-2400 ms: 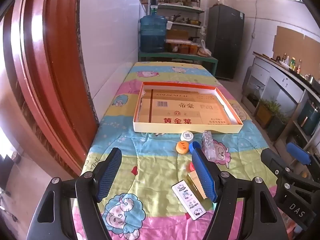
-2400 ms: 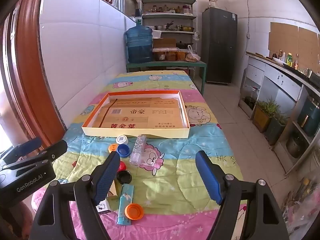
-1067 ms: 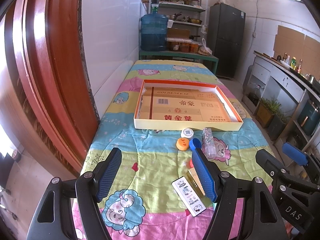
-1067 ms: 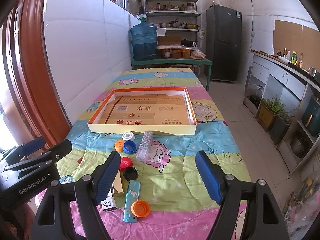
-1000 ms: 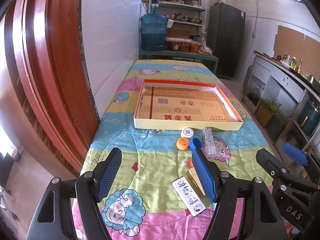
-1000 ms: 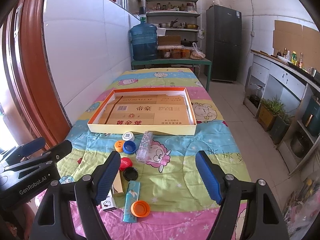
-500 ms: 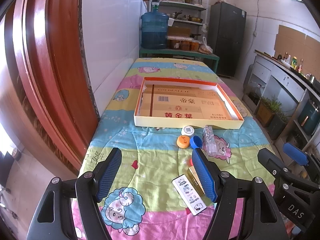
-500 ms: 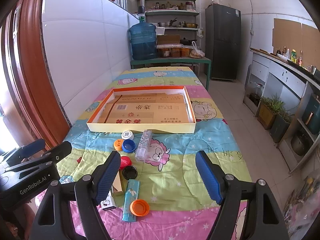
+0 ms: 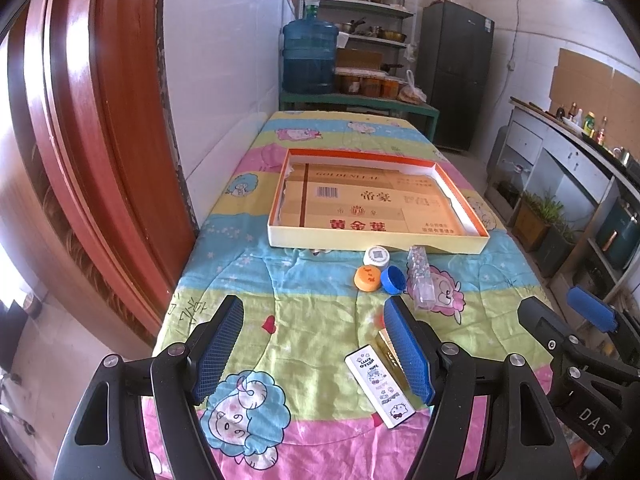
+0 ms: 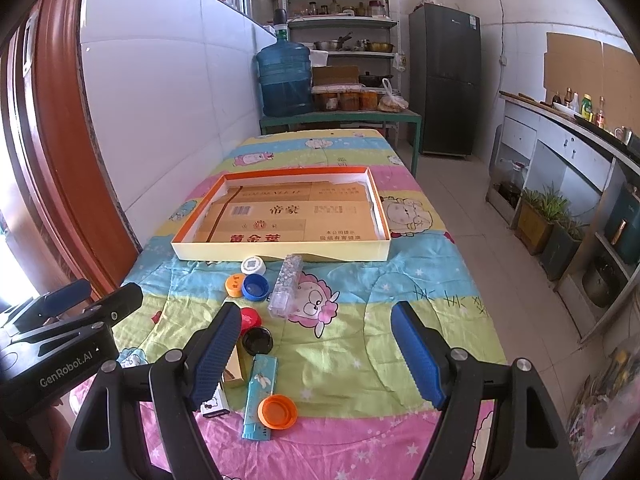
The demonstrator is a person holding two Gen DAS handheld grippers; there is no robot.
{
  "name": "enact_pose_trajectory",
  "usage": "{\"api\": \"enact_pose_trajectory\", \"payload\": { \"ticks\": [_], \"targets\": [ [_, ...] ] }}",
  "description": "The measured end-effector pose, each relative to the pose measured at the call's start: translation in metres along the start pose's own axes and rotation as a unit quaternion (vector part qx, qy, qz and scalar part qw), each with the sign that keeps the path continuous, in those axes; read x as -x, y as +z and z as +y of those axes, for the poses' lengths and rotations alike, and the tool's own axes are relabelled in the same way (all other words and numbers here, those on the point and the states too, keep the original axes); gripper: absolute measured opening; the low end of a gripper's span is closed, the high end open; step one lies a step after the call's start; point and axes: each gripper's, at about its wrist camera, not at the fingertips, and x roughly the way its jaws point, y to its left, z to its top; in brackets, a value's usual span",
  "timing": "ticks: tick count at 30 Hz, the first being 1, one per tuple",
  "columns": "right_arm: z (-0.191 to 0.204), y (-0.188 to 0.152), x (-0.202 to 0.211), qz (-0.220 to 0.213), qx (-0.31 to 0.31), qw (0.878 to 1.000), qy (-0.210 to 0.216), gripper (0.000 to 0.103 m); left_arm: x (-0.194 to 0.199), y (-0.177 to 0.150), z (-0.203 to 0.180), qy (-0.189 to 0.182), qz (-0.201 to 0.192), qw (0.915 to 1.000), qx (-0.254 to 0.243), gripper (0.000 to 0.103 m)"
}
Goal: Organize rigid objects
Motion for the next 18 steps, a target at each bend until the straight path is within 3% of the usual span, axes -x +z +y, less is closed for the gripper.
{"api": "enact_pose_trajectory", "payload": {
  "ticks": [18],
  "targets": [
    [-0.005, -0.010, -0.002, 0.013, -0.001, 1.000, 0.001, 0.077, -0.008, -0.012, 0.004, 0.001, 0.015, 0.9999, 0.006, 0.074]
  ]
}}
